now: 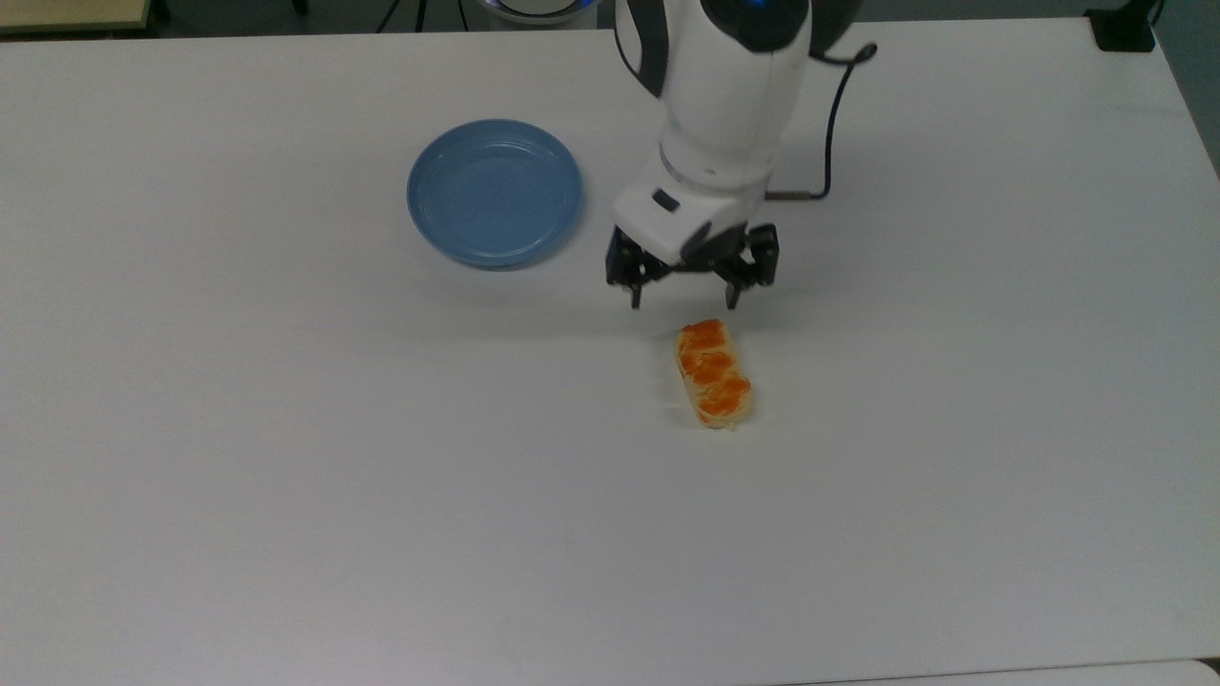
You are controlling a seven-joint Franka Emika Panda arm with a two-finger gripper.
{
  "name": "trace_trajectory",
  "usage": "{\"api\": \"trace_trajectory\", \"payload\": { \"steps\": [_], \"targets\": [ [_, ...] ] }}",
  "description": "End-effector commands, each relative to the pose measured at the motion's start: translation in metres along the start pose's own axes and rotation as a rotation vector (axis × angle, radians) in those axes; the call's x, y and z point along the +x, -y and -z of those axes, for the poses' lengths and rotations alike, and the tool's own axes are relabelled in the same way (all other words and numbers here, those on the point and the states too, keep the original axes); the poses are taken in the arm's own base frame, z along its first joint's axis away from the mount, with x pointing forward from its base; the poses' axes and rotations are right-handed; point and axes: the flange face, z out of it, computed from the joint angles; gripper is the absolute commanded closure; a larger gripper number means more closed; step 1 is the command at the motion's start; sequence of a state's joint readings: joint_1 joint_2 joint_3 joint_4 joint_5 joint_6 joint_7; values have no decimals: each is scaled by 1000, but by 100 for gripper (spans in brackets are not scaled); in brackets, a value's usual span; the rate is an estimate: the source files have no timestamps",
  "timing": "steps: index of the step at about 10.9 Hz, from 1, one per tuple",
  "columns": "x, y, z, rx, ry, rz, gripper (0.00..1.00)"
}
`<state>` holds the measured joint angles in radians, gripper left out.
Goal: Put the bread onto the plate
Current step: 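Move the open gripper over the bread with orange topping and lower it, then close the gripper on the bread and lift it off the table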
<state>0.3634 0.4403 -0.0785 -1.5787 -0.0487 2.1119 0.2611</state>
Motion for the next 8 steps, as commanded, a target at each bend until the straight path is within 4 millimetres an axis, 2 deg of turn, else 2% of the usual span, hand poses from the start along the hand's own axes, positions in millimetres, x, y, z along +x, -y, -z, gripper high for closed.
{"api": "trace_trajectory", "payload": {
  "steps": [1,2,3,7,8],
  "targets": [
    [15,21,-37,15,-65,15,0],
    [16,19,-52,10,-55,12,0],
    [20,25,-66,19,-80,16,0],
    [22,32,-99,24,-108,5,0],
    [23,31,-102,28,-117,-3,10]
  ]
}}
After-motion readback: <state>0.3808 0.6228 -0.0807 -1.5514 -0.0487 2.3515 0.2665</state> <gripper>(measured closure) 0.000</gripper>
